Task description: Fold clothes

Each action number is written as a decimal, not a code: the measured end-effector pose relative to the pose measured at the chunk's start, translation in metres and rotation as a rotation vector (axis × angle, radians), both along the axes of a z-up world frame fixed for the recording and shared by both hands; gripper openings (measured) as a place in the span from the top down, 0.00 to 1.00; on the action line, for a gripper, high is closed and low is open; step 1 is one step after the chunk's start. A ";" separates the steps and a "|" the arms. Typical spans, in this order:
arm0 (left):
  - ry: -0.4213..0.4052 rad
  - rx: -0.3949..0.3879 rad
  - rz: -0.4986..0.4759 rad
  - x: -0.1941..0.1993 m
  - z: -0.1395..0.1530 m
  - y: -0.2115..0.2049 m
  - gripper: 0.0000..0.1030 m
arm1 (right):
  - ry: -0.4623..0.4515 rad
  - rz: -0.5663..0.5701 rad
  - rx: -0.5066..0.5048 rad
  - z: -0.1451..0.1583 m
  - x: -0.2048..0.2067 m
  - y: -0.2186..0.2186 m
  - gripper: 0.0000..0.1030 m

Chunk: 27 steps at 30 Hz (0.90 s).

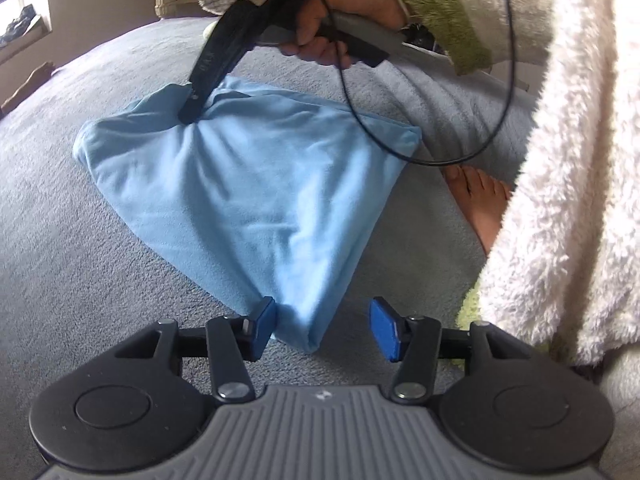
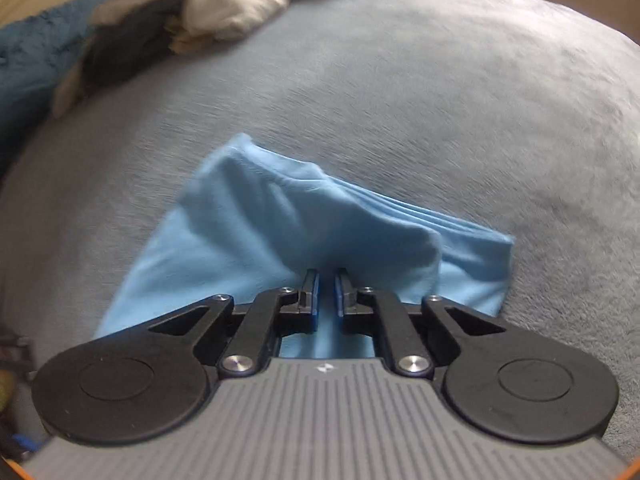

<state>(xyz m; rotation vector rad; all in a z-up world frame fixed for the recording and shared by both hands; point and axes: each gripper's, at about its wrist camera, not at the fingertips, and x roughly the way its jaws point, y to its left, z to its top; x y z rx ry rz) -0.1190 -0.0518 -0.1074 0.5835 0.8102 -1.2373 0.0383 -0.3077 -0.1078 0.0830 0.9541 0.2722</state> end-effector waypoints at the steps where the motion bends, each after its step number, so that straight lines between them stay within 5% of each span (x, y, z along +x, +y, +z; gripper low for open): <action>1: -0.009 0.004 -0.009 -0.003 0.001 0.001 0.48 | -0.009 -0.020 -0.011 0.000 0.001 -0.001 0.97; 7: 0.053 -0.093 0.072 0.022 0.021 0.010 0.48 | -0.083 0.057 0.022 0.032 -0.023 0.011 0.92; 12: 0.132 -0.172 0.174 0.052 0.030 0.013 0.49 | -0.029 0.220 0.027 0.032 -0.063 0.029 0.92; 18: 0.140 -0.169 0.211 0.058 0.024 0.014 0.50 | 0.006 0.212 -0.025 0.028 -0.089 0.022 0.92; 22: 0.102 -0.196 0.245 0.083 0.031 0.011 0.50 | -0.012 0.187 -0.046 0.031 -0.099 0.018 0.91; 27: -0.075 -0.151 0.324 0.130 0.030 -0.024 0.53 | -0.036 0.161 -0.083 0.029 -0.101 0.017 0.91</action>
